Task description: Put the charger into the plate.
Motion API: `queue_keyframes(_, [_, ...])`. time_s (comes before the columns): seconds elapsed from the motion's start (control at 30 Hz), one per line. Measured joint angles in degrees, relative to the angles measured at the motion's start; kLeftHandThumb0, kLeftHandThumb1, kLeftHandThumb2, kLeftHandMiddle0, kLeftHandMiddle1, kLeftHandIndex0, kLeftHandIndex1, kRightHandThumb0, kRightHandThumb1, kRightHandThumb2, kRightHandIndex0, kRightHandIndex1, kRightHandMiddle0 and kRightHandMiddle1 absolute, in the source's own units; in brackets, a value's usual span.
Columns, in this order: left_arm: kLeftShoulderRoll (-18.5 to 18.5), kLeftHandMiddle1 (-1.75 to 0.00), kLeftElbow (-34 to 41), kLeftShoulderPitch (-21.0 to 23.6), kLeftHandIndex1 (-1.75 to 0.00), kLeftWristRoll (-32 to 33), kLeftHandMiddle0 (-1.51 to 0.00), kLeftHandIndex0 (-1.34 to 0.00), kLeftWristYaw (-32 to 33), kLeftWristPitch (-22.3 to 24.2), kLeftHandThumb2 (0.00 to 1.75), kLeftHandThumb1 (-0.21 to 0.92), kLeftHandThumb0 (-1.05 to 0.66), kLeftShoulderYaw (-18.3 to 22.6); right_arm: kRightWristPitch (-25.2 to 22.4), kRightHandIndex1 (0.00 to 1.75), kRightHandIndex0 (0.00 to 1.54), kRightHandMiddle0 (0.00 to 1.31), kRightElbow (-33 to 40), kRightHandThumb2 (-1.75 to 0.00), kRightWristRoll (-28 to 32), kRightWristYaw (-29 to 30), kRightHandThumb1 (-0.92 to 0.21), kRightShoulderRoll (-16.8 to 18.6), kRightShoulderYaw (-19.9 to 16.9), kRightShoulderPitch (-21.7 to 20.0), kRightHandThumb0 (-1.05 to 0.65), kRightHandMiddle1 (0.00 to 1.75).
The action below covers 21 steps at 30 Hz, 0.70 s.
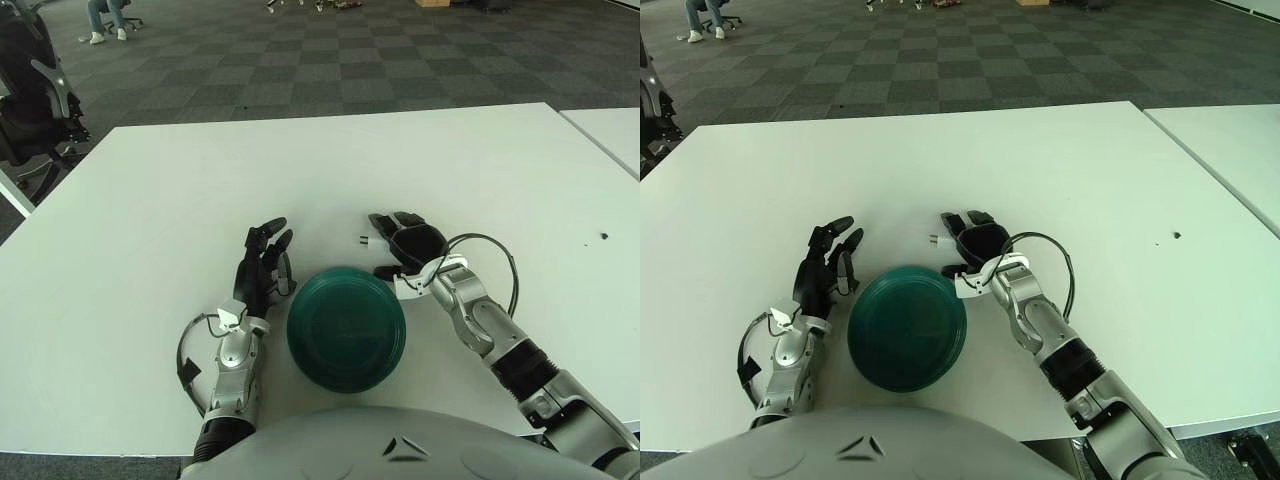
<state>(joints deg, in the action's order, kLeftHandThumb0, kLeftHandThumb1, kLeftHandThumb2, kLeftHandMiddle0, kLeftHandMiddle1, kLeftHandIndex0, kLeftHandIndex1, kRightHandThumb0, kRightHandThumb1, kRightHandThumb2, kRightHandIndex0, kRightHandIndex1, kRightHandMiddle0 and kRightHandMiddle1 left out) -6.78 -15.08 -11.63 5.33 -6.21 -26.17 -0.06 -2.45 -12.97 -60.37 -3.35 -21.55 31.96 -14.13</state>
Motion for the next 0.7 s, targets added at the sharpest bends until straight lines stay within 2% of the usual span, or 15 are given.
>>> queue_keyframes(0.3, [-0.1, -0.34, 0.3, 0.0, -1.03, 1.8, -0.41, 0.0, 0.0, 1.9, 0.91, 0.92, -0.81, -0.4, 1.8, 0.01, 0.19, 0.0, -12.3, -0.76, 0.8, 4.8, -0.92, 0.2, 0.7, -7.5, -0.79, 0.28])
queue_keyframes(0.7, [-0.1, -0.35, 0.6, -0.4, -1.03, 0.9, -0.39, 0.0, 2.5, 2.1, 0.92, 0.92, -0.84, -2.3, 3.7, 0.01, 0.2, 0.0, -18.2, -0.77, 5.0, 6.0, -0.92, 0.3, 0.7, -10.7, -0.76, 0.33])
